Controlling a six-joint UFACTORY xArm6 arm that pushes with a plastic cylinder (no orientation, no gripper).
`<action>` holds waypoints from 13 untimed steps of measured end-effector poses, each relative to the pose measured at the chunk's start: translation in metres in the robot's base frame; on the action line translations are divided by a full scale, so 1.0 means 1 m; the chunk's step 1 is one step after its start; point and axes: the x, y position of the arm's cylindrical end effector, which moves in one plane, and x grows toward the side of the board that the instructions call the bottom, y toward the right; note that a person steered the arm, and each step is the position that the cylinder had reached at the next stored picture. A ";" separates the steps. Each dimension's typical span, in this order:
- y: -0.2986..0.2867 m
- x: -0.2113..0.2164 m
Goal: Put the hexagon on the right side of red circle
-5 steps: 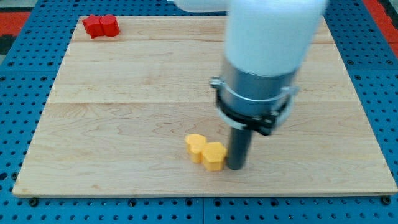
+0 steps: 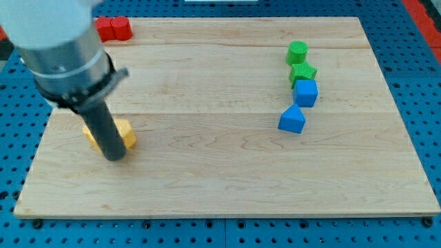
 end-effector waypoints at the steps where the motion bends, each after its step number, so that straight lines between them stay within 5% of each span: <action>1: -0.013 -0.052; 2: -0.014 -0.089; 7: 0.099 -0.091; 8: 0.111 -0.131; 9: 0.111 -0.172; 13: 0.024 -0.177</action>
